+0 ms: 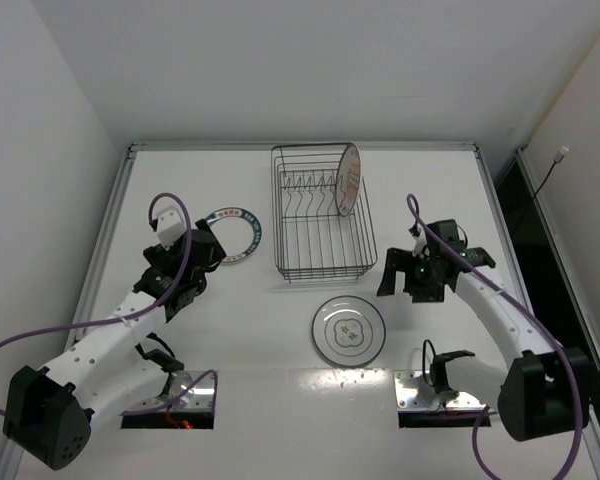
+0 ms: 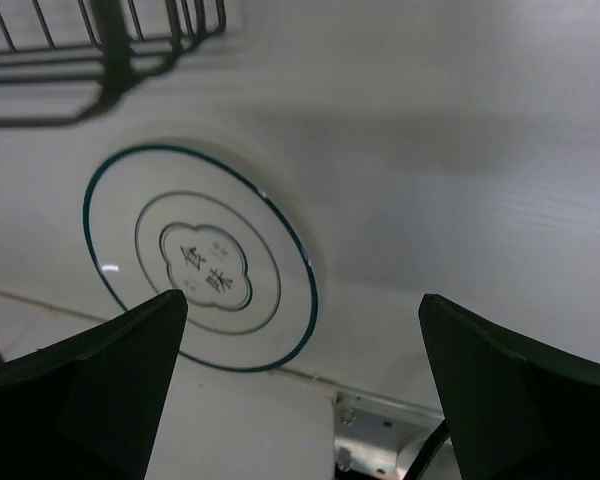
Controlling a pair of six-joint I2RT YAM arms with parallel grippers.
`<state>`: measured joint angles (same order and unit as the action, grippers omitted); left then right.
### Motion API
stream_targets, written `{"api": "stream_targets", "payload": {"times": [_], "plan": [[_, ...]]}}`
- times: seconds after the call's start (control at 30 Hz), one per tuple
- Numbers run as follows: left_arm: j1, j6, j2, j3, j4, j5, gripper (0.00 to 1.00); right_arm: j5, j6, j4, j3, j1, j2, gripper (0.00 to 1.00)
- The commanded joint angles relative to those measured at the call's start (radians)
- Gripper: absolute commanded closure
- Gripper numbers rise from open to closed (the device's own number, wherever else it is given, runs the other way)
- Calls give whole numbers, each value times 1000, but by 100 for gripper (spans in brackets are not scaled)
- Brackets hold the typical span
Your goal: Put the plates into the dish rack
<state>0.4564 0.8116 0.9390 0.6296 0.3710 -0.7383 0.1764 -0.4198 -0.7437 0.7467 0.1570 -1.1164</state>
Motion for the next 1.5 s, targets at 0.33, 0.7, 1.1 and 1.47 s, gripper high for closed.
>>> {"api": "stream_targets", "payload": {"times": [0.33,0.7,1.1,1.47], "plan": [[-9,-28,-3,47,-15,51,0,435,76,136,-269,-103,-138,27],[-9,-37,-3,56,3,51,0,512,130,260,-273,-93,-456,38],[-9,-37,18,65,-6,60,0,330,49,115,-241,-39,-147,100],[-9,-28,-38,56,3,30,0,-3,39,-367,236,-8,225,100]]}}
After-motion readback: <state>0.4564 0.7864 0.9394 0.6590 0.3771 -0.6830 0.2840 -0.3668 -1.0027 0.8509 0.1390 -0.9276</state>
